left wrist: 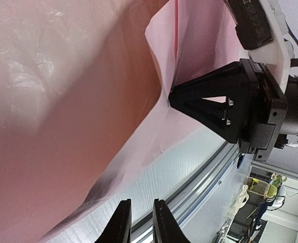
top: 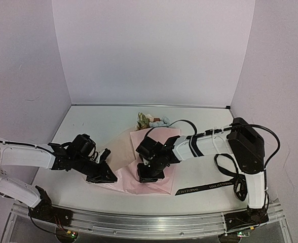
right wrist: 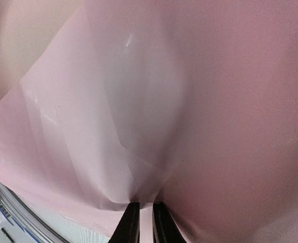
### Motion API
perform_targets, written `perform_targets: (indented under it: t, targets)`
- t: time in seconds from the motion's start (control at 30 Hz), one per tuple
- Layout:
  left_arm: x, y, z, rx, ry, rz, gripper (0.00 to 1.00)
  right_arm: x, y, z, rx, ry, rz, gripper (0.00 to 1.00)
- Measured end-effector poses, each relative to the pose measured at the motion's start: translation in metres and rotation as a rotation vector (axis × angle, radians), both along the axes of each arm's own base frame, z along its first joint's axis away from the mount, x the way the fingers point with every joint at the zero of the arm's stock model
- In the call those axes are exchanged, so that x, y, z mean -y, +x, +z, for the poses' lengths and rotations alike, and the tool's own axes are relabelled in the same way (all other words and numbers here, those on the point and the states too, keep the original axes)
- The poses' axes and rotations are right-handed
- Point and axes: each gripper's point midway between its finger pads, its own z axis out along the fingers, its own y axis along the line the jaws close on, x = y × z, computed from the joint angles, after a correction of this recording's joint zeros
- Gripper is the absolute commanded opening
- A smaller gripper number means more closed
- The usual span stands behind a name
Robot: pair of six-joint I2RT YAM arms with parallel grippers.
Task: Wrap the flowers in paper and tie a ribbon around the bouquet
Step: Fold the one-fourth-folded wrapping paper at the center of the board, then press the fold line on the 1/4-folded wrapping paper.
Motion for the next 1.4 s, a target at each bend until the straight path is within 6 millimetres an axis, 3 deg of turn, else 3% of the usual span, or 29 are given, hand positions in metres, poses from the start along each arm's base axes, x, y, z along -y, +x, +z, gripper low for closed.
perform_targets:
  t: [0.2,0.57,0.87,1.17,1.4]
  targets:
    - [0.012,-0.001,-0.011,-0.018,-0.003,-0.016,0.15,0.000,-0.004,0.003,-0.012,0.002,0.013,0.10]
    - [0.012,-0.005,-0.043,-0.050,0.089,0.001,0.14,-0.012,-0.025,0.043,-0.011,0.082,0.074,0.10]
    - [0.001,-0.006,-0.058,-0.052,0.140,0.028,0.15,-0.019,-0.053,0.035,-0.048,0.067,0.125,0.09]
    - [0.009,-0.017,-0.048,-0.029,0.157,-0.021,0.15,-0.014,-0.057,0.006,-0.086,0.010,0.109,0.09]
    - [0.004,-0.019,-0.054,-0.026,0.195,-0.002,0.16,-0.012,-0.057,0.001,-0.092,0.002,0.097,0.08]
